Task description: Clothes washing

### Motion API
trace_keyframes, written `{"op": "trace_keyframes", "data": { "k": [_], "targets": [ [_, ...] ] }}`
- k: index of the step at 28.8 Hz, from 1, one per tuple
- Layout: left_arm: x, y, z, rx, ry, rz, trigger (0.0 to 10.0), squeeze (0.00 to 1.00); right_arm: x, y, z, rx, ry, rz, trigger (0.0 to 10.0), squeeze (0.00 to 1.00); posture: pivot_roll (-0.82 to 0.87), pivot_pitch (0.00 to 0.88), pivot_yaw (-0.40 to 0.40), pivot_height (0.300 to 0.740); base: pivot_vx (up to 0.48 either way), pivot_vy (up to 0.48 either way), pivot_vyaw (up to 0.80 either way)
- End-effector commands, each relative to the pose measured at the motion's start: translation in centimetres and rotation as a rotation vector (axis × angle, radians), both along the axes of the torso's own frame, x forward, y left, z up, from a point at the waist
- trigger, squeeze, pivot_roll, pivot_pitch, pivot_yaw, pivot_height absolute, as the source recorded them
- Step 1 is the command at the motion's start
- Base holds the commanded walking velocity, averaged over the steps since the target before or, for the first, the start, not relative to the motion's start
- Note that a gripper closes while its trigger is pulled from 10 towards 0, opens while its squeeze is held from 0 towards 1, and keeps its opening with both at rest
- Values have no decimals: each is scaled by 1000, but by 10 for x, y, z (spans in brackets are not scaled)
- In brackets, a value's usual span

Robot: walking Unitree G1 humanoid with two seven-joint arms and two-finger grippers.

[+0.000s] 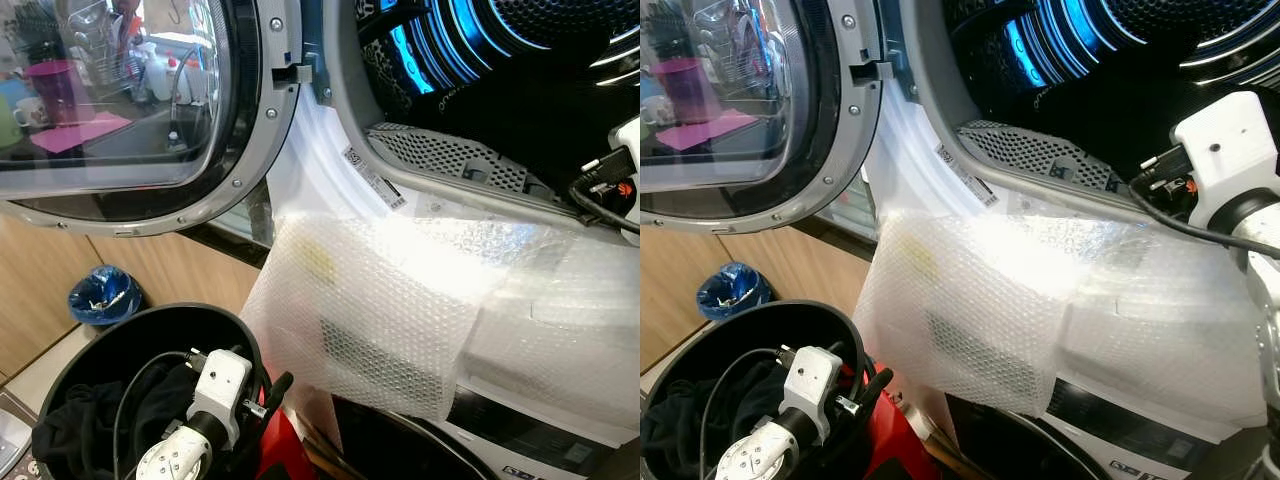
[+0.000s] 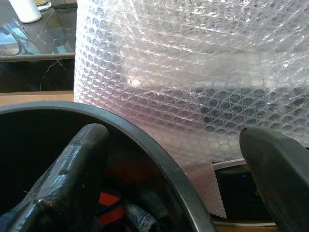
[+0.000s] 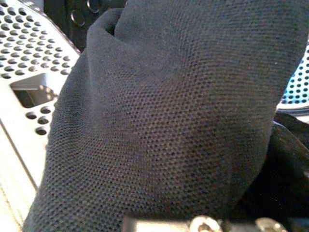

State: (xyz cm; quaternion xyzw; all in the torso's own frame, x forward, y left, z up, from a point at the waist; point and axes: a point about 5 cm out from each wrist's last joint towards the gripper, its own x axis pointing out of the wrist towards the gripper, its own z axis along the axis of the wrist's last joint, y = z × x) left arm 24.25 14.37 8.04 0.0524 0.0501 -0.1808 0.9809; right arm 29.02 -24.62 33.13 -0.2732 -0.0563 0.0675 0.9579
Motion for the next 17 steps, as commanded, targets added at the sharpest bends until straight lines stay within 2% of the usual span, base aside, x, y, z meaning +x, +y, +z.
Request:
{"op": "trace_keyframes", "data": {
  "k": [1, 2, 3, 4, 5, 6, 7, 9, 13, 16, 17],
  "targets": [
    [0, 3, 4, -9, -8, 1, 10000, 0, -4, 2, -11, 50, 61, 97, 10000, 0, -66, 106, 48, 740, 0, 0, 0],
    [2, 2, 12, -31, -34, -9, 10000, 0, -18, 6, 11, 118, -82, 234, 10000, 0, -62, 104, 48, 740, 0, 0, 0],
    [4, 1, 16, -37, -47, -17, 10000, 0, -24, 10, 23, 174, -170, 300, 10000, 0, -62, 104, 48, 740, 0, 0, 0],
    [4, 1, 16, -37, -47, -17, 10000, 0, -24, 10, 23, 174, -170, 300, 10000, 0, -62, 104, 48, 740, 0, 0, 0],
    [4, 0, 18, -39, -54, -22, 10000, 0, -27, 12, 29, 210, -217, 332, 10000, 0, -59, 102, 49, 740, 0, 0, 0],
    [6, -1, 21, -43, -66, -30, 10000, 0, -36, 20, 42, 314, -318, 444, 10000, 0, -57, 98, 52, 740, 0, 0, 0],
    [7, -2, 22, -44, -69, -33, 10000, 0, -38, 23, 45, 349, -347, 489, 10000, 0, -57, 97, 50, 740, 0, 0, 0],
    [8, -5, 25, -55, -75, -53, 10000, 0, -41, 28, 47, 401, -375, 545, 10000, 0, -55, 96, 51, 740, 0, 0, 0],
    [8, -9, 31, -60, -88, -88, 10000, 0, -42, 32, 46, 410, -372, 591, 10000, 0, -52, 95, 49, 740, 0, 0, 0],
    [10, -18, 44, -51, -109, -189, 10000, 0, -46, 37, 43, 392, -359, 653, 10000, 0, -45, 92, 47, 740, 0, 0, 0],
    [10, -18, 44, -51, -109, -189, 10000, 0, -46, 37, 43, 392, -359, 653, 10000, 0, -45, 92, 47, 740, 0, 0, 0]
  ]
}}
